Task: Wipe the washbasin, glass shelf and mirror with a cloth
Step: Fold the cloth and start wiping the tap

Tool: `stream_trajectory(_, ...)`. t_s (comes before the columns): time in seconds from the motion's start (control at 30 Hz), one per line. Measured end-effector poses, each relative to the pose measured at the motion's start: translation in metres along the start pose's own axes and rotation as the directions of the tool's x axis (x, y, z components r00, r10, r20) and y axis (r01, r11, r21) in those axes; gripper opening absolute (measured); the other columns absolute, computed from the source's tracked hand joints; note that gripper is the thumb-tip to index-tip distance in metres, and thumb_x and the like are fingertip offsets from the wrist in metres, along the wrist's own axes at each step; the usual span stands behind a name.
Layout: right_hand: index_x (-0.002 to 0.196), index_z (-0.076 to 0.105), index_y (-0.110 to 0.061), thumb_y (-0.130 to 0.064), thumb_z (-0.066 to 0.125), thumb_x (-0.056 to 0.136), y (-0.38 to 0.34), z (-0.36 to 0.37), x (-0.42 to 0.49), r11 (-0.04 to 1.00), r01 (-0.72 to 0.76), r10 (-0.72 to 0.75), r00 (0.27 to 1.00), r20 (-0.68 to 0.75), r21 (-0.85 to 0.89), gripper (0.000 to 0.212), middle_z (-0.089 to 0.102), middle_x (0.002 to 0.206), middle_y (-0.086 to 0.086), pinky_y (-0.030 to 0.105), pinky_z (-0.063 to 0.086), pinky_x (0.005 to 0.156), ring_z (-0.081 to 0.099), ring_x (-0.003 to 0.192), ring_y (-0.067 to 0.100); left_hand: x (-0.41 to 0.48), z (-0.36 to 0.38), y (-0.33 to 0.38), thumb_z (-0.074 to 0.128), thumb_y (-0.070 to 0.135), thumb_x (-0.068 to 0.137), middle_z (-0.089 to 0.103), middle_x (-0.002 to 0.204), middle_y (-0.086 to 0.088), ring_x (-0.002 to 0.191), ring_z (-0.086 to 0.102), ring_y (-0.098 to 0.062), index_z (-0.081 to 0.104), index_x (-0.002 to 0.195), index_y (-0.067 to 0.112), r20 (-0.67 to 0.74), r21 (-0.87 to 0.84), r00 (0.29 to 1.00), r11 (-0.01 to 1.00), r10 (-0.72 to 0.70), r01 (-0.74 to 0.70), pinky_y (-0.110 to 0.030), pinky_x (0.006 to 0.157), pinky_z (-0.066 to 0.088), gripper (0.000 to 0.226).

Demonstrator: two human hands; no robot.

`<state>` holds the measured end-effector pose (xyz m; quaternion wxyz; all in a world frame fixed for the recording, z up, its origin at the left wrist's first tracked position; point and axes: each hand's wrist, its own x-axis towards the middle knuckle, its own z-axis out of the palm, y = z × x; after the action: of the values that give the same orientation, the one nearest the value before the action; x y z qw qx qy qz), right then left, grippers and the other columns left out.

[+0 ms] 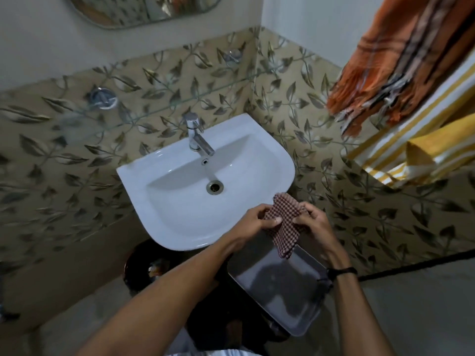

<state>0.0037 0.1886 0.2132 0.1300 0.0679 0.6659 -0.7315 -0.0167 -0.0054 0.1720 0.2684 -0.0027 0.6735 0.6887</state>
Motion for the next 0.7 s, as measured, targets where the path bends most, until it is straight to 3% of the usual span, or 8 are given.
stream_trajectory(0.13,0.096,0.066,0.002,0.011,0.069,0.082,-0.01,0.035,0.011,0.989,0.054,-0.067,0.994,-0.087,-0.139,0.017,0.071,0.087,0.008,0.02,0.054,0.068,0.066,0.078,0.014,-0.019,-0.044,0.019,0.071,0.025,0.093,0.074,0.107,-0.008,0.101,0.07,-0.021,0.07,0.099,0.013,-0.129,0.038,0.989,0.997,0.07,-0.065,-0.034,0.092,0.055,0.013)
stream_trajectory(0.23,0.098,0.068,-0.003,0.01,0.076,0.078,-0.004,0.068,0.023,0.978,0.075,-0.097,0.99,-0.106,-0.195,0.025,0.071,0.09,0.008,0.018,0.054,0.068,0.065,0.078,0.014,-0.036,-0.083,0.023,0.067,0.032,0.095,0.072,0.111,-0.006,0.102,0.07,-0.02,0.069,0.103,0.014,-0.163,0.122,0.983,0.99,0.086,-0.067,-0.039,0.097,0.054,0.02)
stream_trajectory(0.37,0.093,0.067,-0.011,-0.001,0.081,0.078,0.007,0.117,0.037,0.96,0.099,-0.114,0.993,-0.041,-0.262,0.023,0.071,0.091,0.006,0.033,0.056,0.077,0.068,0.085,0.016,-0.057,-0.134,0.026,0.062,0.03,0.099,0.072,0.105,0.001,0.099,0.068,-0.015,0.067,0.102,0.021,-0.185,0.191,0.977,0.979,0.107,-0.071,-0.027,0.08,0.051,0.011)
stream_trajectory(0.43,0.092,0.065,-0.009,-0.003,0.081,0.079,0.01,0.143,0.042,0.95,0.107,-0.123,0.992,-0.035,-0.293,0.021,0.069,0.09,0.007,0.032,0.055,0.071,0.066,0.083,0.017,-0.065,-0.162,0.026,0.064,0.024,0.098,0.072,0.1,0.0,0.093,0.069,-0.013,0.067,0.102,0.017,-0.196,0.163,0.976,0.984,0.098,-0.066,-0.023,0.074,0.051,0.009)
stream_trajectory(0.57,0.085,0.059,-0.012,0.011,0.072,0.078,0.015,0.191,0.051,0.94,0.102,-0.114,0.993,-0.017,-0.325,0.027,0.062,0.078,-0.005,0.024,0.044,0.061,0.057,0.07,0.009,-0.074,-0.216,0.021,0.062,0.012,0.098,0.071,0.095,-0.003,0.087,0.067,-0.012,0.069,0.102,0.012,-0.165,0.196,0.984,0.98,0.075,-0.042,-0.025,0.075,0.052,0.008)
stream_trajectory(0.7,0.083,0.055,-0.011,0.021,0.063,0.075,0.02,0.231,0.056,0.935,0.092,-0.1,0.995,-0.005,-0.341,0.034,0.059,0.074,-0.009,0.023,0.047,0.058,0.058,0.07,0.008,-0.077,-0.256,0.012,0.057,-0.004,0.095,0.068,0.089,0.002,0.083,0.063,-0.012,0.07,0.093,0.02,-0.158,0.262,0.984,0.964,0.081,-0.037,-0.026,0.075,0.05,0.027)
